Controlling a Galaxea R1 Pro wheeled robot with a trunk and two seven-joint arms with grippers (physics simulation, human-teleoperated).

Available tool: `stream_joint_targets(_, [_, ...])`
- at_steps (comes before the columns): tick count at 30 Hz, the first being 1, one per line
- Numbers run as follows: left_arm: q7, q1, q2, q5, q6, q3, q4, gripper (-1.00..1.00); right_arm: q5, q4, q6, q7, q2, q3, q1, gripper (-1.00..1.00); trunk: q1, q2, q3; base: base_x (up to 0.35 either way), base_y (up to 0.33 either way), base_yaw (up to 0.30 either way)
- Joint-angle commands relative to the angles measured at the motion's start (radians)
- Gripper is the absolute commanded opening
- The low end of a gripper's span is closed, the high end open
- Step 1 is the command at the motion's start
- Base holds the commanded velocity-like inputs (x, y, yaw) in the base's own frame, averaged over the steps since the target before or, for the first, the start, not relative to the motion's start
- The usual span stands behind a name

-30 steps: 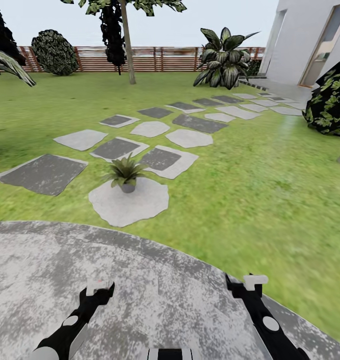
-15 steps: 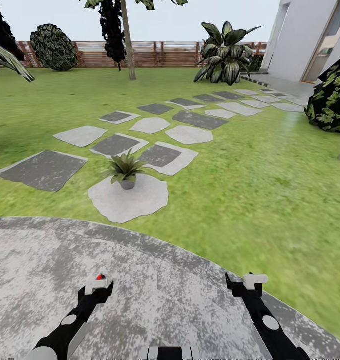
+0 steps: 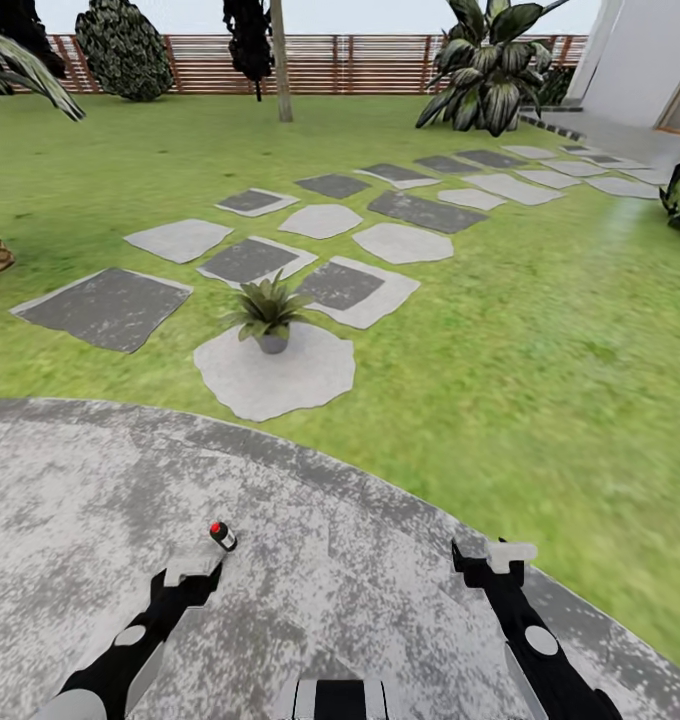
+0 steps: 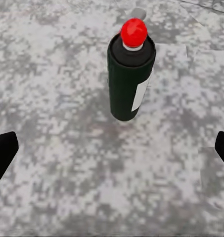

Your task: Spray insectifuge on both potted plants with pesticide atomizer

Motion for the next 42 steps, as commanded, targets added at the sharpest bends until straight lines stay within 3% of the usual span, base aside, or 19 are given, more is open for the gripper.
stream_joint_targets(1, [-0.008,0.000,0.001,-0.006,-0.003,0.008,0.001,1.00,0.000,0.000,-0.003,-0.001,0.000,0.000,0.000,1.00,0.000,-0.001,-0.006,0.000,0.000,0.156])
stream_joint_targets(6, [-0.037,-0.001,0.005,-0.014,-0.005,0.007,0.000,1.00,0.001,0.001,-0.003,0.000,-0.001,0.001,0.000,1.00,0.002,-0.002,-0.029,0.000,0.000,0.098])
stream_joint_targets(11, [-0.101,-0.013,0.005,-0.090,0.001,0.009,-0.006,1.00,0.003,0.002,-0.002,0.001,-0.001,0.004,0.000,1.00,0.003,-0.002,-0.038,0.000,0.000,0.014])
stream_joint_targets(14, [-0.117,-0.015,0.005,-0.111,0.003,0.009,-0.008,1.00,0.003,0.002,-0.002,0.002,-0.001,0.003,0.000,1.00,0.003,-0.002,-0.038,0.000,0.000,0.003])
stream_joint_targets(25, [-0.126,-0.012,0.011,-0.122,0.009,0.013,-0.064,1.00,0.003,0.000,-0.003,0.001,-0.001,0.003,0.000,1.00,0.007,-0.004,-0.072,0.000,0.000,0.000])
stream_joint_targets(36, [-0.125,-0.007,0.022,-0.123,0.013,0.011,-0.066,1.00,0.003,0.005,-0.003,0.001,0.000,0.004,0.000,1.00,0.012,-0.007,-0.115,0.000,0.000,0.000])
stream_joint_targets(42, [-0.125,-0.002,0.021,-0.121,0.012,0.010,-0.067,1.00,0.003,0.006,-0.003,0.001,0.000,0.004,0.000,1.00,0.012,-0.007,-0.115,0.000,0.000,0.000])
